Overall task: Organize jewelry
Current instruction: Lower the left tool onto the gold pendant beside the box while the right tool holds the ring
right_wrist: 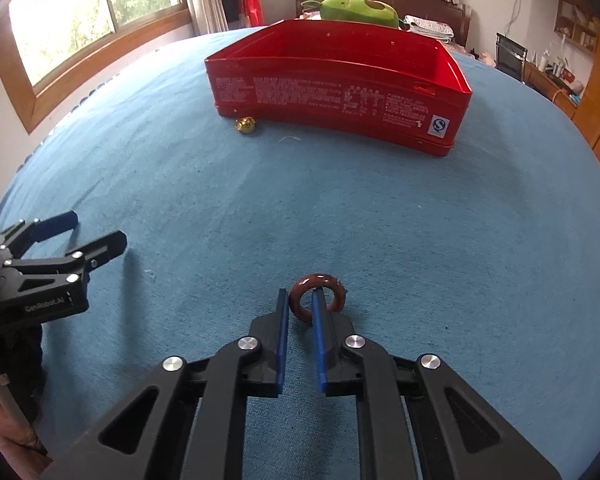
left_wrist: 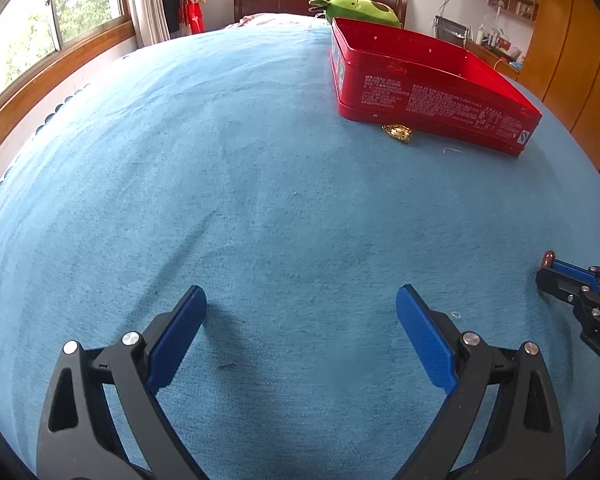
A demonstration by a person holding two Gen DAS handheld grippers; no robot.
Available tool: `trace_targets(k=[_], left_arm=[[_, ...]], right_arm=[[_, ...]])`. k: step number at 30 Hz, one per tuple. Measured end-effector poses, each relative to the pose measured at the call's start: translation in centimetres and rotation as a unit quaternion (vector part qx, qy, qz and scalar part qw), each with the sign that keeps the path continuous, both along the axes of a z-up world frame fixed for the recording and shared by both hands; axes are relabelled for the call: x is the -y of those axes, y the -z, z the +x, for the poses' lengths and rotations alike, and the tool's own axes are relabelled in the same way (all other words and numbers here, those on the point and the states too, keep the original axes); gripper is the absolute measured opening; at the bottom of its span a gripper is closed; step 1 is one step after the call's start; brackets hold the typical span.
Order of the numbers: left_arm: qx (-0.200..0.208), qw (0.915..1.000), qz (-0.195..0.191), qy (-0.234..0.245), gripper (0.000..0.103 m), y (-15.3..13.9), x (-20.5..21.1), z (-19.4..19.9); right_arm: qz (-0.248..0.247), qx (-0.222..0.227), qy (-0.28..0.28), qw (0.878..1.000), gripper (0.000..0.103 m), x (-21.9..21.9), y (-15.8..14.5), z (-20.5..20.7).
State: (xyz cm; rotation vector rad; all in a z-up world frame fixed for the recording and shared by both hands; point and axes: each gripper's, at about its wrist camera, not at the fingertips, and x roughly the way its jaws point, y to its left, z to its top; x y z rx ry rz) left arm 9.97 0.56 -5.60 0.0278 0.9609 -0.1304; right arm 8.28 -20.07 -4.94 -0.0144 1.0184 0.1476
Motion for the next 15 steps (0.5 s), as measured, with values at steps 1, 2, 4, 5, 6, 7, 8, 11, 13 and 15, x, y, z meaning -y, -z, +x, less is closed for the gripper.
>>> trace_targets(k=[1, 2, 4, 5, 6, 7, 8, 11, 13, 15], left_arm=[[0.001, 1.0000, -0.001, -0.001, 0.095, 0.0, 0.0, 0.0], [0.002, 1.0000, -0.003, -0.002, 0.095, 0.0, -0.1, 0.1], [0.002, 1.0000, -0.006, -0.003, 0.095, -0.1, -0.2, 0.1], [0.000, 1.0000, -0.008, -0.004, 0.095, 0.0, -0.2, 0.2], [-0.003, 1.0000, -0.008, -0.003, 0.095, -0.1, -0.2, 0.4], [-0.005, 0.9999, -0.009, -0.003, 0.095, -0.1, -0.1, 0.5], [-0.009, 0.9999, -0.009, -0.003, 0.095, -0.2, 0.0, 0.8], [-0.024, 0.9996, -0.014, -0.004, 0.095, -0.7, 0.6, 2.0], [-0.036, 0.9992, -0.016, -0.006, 0.095, -1.1, 1.3, 3.2], [-0.047, 0.9987, -0.017, -0.006, 0.093, -1.6, 2.4, 5.0]], right_arm=[[0.003, 0.001, 0.003, 1.000, 0.011, 0.3, -0.1, 0.0], [0.006, 0.002, 0.009, 1.000, 0.011, 0.7, -0.1, 0.2], [0.009, 0.002, 0.017, 1.000, 0.011, 1.4, -0.2, 0.4], [0.010, 0.002, 0.021, 1.000, 0.011, 1.8, -0.3, 0.6], [0.011, 0.001, 0.024, 1.000, 0.011, 2.2, -0.4, 1.0], [0.011, 0.000, 0.026, 1.000, 0.009, 2.5, -0.5, 1.3], [0.010, 0.000, 0.026, 1.000, 0.008, 2.7, -0.5, 1.6], [0.009, -0.002, 0.021, 1.000, 0.008, 3.2, -0.7, 2.9], [0.011, -0.005, 0.018, 1.000, 0.008, 3.5, -0.7, 3.7], [0.014, -0.004, 0.015, 1.000, 0.008, 3.6, -0.9, 4.6]])
